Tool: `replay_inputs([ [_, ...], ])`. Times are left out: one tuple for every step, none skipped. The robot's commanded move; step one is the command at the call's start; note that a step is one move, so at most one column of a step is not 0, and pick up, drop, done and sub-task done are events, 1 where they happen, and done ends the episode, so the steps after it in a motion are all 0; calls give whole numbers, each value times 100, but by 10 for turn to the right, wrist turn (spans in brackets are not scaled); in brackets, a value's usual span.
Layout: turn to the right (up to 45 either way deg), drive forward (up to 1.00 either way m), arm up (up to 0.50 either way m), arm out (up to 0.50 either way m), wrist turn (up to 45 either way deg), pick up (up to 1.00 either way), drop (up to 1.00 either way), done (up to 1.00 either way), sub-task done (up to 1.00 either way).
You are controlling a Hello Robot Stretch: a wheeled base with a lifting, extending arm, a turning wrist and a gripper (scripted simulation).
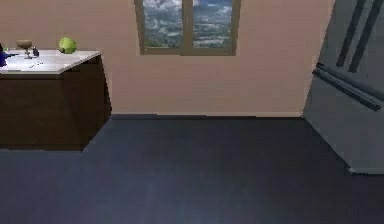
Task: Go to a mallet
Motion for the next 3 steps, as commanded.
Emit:
replay_inputs([
  [0,30,0,0,0,0,0,0,0],
  [-450,0,0,0,0,0,0,0,0],
  [-390,0,0,0,0,0,0,0,0],
])
